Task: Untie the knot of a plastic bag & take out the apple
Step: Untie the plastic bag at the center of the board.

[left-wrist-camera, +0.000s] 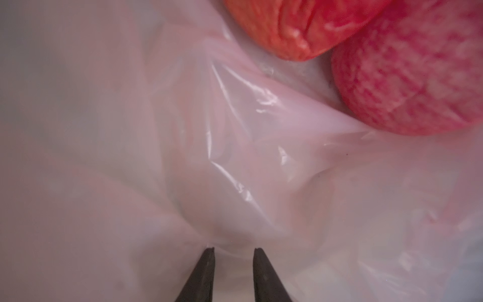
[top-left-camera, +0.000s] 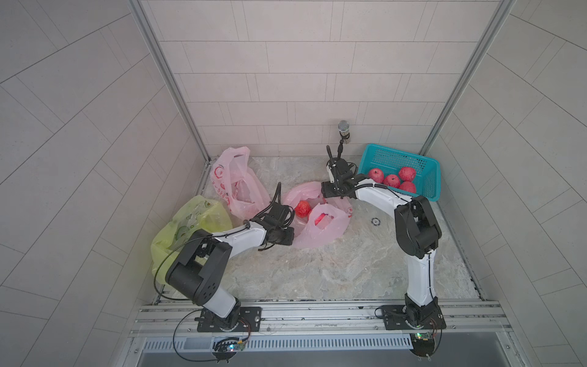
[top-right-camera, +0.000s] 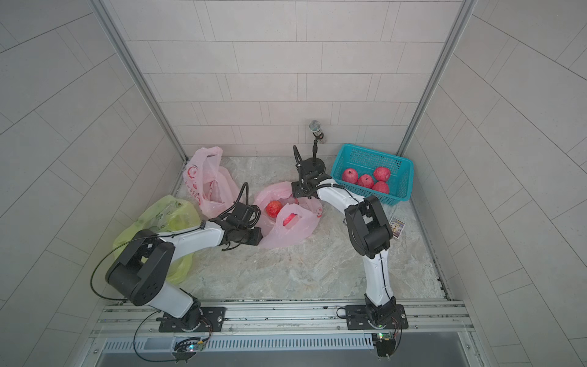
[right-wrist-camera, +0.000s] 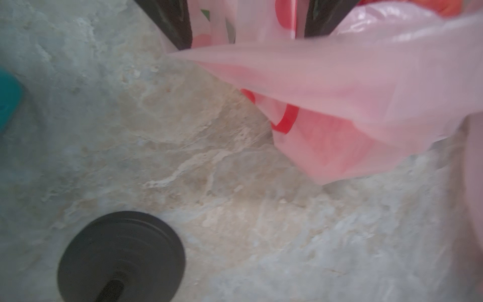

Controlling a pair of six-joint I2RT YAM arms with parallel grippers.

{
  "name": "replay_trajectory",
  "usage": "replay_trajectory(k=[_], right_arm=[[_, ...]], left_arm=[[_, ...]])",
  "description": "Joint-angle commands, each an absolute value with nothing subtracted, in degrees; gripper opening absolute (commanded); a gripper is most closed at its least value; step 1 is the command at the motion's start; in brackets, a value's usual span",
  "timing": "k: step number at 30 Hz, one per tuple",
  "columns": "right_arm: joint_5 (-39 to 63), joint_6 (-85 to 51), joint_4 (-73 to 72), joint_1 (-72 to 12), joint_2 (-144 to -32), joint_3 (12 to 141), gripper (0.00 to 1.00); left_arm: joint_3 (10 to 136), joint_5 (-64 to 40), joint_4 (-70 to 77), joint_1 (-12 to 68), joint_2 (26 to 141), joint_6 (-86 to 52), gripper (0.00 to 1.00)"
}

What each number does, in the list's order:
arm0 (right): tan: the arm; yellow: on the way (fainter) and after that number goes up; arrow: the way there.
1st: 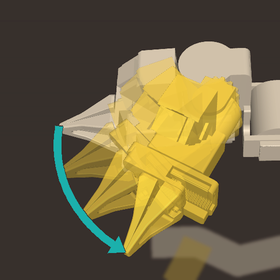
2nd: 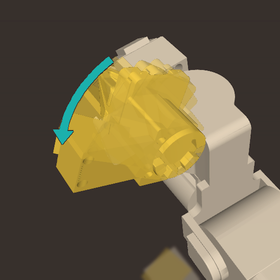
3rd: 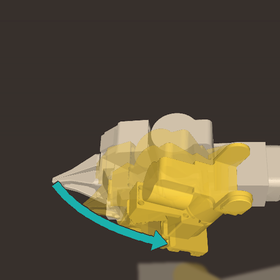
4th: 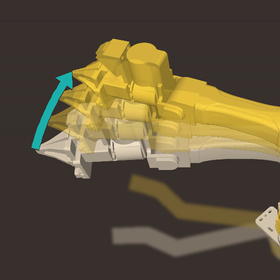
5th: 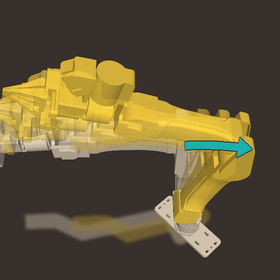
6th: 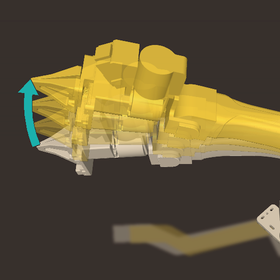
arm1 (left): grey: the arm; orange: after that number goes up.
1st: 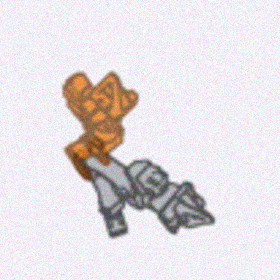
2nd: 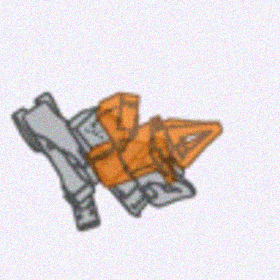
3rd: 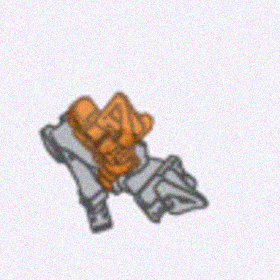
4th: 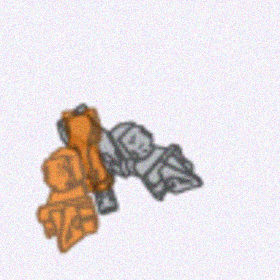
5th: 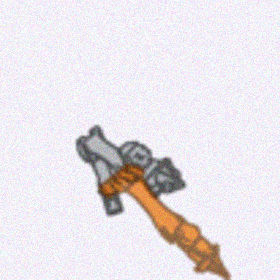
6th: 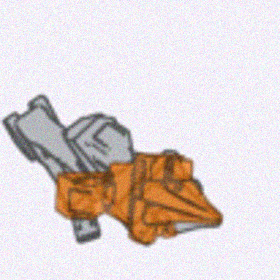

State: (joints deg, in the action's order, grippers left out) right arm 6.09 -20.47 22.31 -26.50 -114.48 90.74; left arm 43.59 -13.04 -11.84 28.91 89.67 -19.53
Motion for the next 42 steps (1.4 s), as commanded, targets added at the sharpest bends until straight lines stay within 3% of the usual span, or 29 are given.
replay_trajectory(k=[1, 8, 13, 18, 28, 33, 42], right_arm=[[10.6, -19.9, 25.5, -28.9, -107.1, 88.1, 0.73], [15.4, -17.5, 33.2, -31.3, -101.5, 82.7, 0.73], [14.5, -16.8, 36.2, -34.1, -93.9, 71.3, 0.69], [13.4, -20.8, 29.8, -34.3, -89.2, 57.8, 0.59], [9.8, -22.5, 19.6, -32.8, -94.4, 51.2, 0.57], [10.2, -22.1, 20.3, -32.6, -93.9, 51.6, 0.64], [11.2, -20.2, 34.7, -32.8, -81.4, 59.0, 0.75]], left_arm=[[45.1, -12.9, -10.4, 29.2, 89.3, -19.9, 0.31], [45.6, -13.6, -9.8, 29.2, 89.5, -20.4, 0.32], [46.3, -13.5, -10.0, 29.1, 89.6, -20.0, 0.32], [47.3, -14.5, -9.8, 29.1, 90.5, -20.4, 0.32], [46.5, -15.4, -7.9, 28.6, 91.4, -21.4, 0.33], [45.4, -16.3, -5.4, 28.5, 91.1, -22.5, 0.33], [45.9, -16.8, -4.5, 28.5, 88.3, -22.6, 0.41]])
